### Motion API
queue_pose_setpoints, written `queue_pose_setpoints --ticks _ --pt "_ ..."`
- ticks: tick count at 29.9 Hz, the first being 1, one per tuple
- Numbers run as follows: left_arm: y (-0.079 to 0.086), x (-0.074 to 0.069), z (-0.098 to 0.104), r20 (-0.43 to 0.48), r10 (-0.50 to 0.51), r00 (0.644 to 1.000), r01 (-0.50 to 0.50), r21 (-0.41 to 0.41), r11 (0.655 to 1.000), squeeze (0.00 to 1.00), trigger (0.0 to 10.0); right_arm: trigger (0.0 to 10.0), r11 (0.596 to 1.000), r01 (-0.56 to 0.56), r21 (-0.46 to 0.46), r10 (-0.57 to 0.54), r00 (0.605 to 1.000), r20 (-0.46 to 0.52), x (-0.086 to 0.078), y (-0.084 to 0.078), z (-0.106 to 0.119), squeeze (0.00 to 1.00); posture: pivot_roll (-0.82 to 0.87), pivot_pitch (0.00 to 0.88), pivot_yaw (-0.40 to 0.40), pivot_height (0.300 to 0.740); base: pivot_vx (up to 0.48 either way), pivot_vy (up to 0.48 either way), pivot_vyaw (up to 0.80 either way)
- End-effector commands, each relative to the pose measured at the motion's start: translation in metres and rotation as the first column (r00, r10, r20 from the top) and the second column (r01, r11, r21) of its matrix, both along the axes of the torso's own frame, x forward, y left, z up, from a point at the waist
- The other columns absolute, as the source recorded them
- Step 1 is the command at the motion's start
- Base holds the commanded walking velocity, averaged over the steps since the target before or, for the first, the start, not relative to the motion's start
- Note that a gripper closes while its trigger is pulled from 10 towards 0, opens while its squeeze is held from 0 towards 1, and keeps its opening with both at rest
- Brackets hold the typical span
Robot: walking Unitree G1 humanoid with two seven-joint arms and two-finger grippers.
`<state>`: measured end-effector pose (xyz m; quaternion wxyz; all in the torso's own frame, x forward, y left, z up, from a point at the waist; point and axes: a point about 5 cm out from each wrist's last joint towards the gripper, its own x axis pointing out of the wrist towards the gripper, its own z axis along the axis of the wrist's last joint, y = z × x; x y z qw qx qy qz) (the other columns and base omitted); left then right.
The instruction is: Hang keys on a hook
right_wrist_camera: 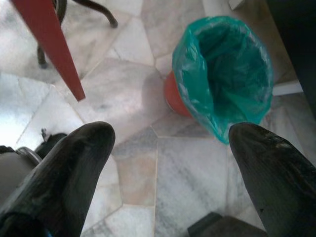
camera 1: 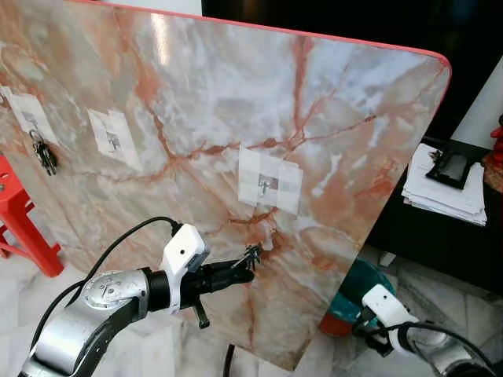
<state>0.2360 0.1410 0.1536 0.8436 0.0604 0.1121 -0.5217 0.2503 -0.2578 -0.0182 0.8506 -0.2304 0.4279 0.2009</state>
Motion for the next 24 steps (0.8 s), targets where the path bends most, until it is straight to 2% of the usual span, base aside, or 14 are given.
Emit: queue_pose_setpoints --ticks 1,6,14,16,24 --pt "-0.003 -0.001 0.003 0.016 -0.007 1.000 0.007 0.011 1.000 0.00 10.0 10.0 1.000 -0.003 -0.015 0.002 1.000 -0.011 -0.002 -0.003 -0.001 0.00 0.13 0.000 -0.064 0.740 -0.244 0.000 0.00" --pt "-0.002 0.000 0.002 0.026 0.015 1.000 -0.016 0.015 1.000 0.00 10.0 10.0 1.000 -0.008 -0.022 0.008 1.000 -0.009 -0.001 -0.003 0.000 0.00 0.13 0.000 -0.065 0.740 -0.250 0.000 0.00" --pt "-0.002 0.001 0.003 0.031 0.022 0.999 -0.023 0.012 1.000 0.00 10.0 10.0 0.999 -0.030 -0.020 0.030 0.999 0.025 0.010 -0.002 0.009 0.00 0.13 0.000 -0.069 0.740 -0.247 0.000 0.00" --pt "-0.002 0.003 0.004 0.040 0.027 0.999 -0.027 0.016 0.999 0.00 10.0 10.0 0.999 -0.034 0.005 0.034 0.997 0.068 0.020 0.001 0.018 0.00 0.13 0.000 -0.069 0.740 -0.247 0.000 0.00" --pt "-0.004 0.004 0.004 0.045 0.037 0.998 -0.037 0.014 0.999 0.00 10.0 10.0 0.998 -0.052 0.035 0.049 0.995 0.084 0.026 0.007 0.023 0.00 0.12 0.000 -0.079 0.740 -0.247 0.000 0.00"
